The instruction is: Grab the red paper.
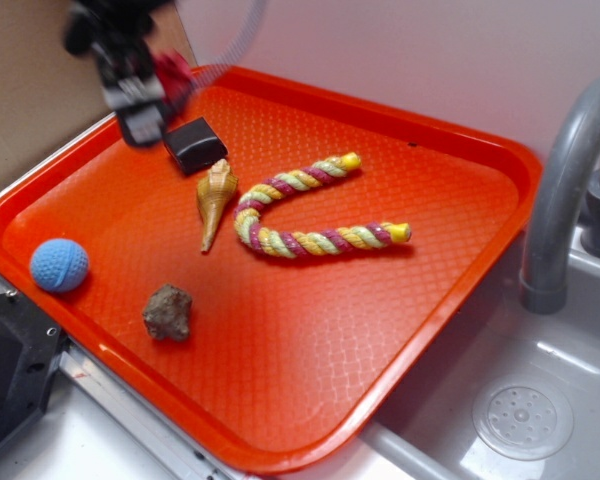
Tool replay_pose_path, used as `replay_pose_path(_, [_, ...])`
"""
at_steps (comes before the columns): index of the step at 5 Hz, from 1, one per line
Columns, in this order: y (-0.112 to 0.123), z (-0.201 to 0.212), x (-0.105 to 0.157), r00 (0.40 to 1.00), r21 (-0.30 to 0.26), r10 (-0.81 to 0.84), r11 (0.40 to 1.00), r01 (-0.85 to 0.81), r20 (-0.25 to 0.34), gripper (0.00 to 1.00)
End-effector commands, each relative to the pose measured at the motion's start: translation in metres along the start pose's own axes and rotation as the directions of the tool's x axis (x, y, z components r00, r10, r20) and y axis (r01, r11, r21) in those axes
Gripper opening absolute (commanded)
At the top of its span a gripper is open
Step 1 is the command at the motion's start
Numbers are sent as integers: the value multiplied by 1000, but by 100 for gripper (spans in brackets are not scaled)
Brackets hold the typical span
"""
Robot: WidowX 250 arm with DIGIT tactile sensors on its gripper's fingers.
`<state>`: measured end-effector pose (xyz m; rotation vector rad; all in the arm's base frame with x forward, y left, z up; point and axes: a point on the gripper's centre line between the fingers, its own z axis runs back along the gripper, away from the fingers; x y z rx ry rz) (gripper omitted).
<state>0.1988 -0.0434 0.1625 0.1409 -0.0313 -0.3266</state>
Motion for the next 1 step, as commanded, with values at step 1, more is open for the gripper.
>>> replay_pose_path(1, [-23,4,-15,967,14,255,967,-255,6,0])
